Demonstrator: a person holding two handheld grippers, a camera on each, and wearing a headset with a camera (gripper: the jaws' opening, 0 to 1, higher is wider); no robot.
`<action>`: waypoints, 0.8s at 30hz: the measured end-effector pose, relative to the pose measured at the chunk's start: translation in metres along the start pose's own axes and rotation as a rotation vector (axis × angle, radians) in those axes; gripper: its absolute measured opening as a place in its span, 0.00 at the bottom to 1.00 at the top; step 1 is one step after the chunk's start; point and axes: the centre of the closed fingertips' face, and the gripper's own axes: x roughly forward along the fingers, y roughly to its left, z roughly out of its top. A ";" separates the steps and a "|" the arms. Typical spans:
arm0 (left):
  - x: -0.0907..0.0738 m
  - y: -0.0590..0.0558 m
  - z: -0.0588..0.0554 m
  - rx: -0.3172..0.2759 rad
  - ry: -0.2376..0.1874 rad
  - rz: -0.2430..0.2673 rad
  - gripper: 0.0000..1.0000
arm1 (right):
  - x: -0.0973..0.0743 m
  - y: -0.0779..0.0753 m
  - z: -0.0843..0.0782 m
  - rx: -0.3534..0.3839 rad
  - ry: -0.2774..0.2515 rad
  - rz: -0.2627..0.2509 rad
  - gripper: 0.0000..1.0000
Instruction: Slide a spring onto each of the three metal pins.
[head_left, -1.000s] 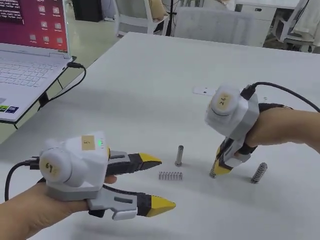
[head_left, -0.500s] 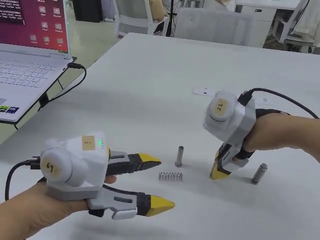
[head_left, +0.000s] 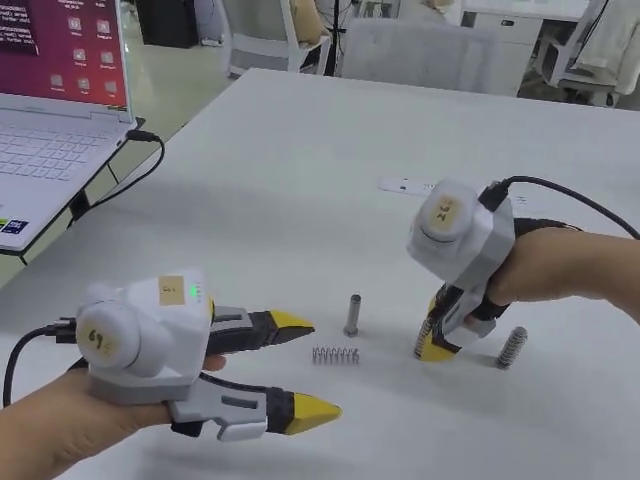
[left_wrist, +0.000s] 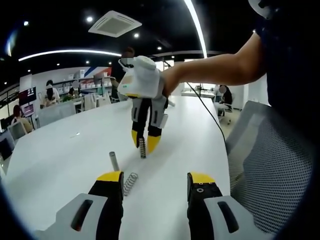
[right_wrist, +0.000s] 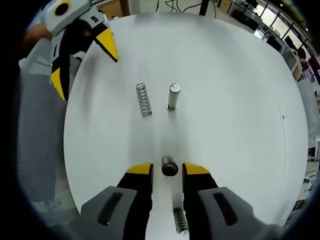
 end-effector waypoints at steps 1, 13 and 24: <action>0.000 0.001 -0.001 -0.002 0.002 0.002 0.45 | -0.002 0.000 0.000 0.002 -0.003 -0.002 0.21; 0.000 0.012 -0.009 -0.009 0.022 0.018 0.44 | -0.017 0.005 0.000 0.018 -0.050 -0.030 0.22; 0.005 0.023 -0.018 -0.011 0.046 0.019 0.43 | -0.023 0.015 -0.012 0.049 -0.073 -0.048 0.22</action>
